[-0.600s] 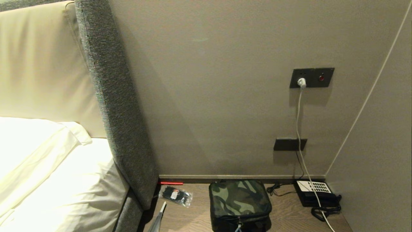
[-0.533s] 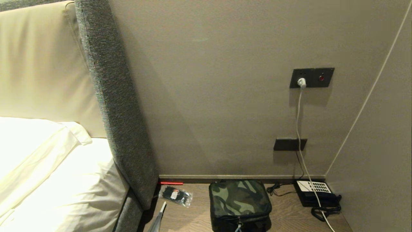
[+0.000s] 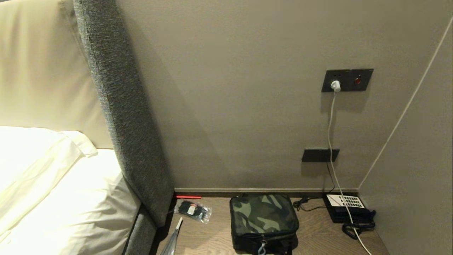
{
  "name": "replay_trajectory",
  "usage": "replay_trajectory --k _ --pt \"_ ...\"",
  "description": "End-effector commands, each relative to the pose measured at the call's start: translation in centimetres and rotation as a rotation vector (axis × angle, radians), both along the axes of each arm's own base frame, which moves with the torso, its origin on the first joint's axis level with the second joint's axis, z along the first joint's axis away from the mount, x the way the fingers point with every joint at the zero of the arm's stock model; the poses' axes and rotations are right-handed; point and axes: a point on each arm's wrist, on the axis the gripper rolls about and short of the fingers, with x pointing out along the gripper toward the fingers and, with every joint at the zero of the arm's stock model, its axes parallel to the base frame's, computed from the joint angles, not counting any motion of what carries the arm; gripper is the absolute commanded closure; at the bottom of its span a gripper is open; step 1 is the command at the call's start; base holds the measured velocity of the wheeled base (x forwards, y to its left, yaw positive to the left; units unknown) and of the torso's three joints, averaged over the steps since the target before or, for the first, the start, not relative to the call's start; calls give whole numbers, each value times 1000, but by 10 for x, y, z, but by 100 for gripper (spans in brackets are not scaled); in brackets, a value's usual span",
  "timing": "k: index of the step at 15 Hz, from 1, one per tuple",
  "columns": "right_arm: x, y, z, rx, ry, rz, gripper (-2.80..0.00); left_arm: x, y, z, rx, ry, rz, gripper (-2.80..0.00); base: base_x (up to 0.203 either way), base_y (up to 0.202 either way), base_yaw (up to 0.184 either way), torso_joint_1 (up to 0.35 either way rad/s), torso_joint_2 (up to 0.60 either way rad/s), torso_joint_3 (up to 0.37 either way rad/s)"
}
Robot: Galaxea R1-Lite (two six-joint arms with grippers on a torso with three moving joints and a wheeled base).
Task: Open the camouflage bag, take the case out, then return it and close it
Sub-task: Open the top of the storage box
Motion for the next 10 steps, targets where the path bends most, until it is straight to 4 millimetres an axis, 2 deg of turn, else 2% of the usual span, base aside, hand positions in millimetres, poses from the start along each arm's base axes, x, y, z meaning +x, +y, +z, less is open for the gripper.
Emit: replay_trajectory --k 1,10 --pt "0 0 0 0 0 0 0 0 0 0 -3 0 3 0 0 0 0 2 -2 -183" --pt "0 0 0 0 0 0 0 0 0 0 -6 0 3 0 0 0 0 2 3 -197"
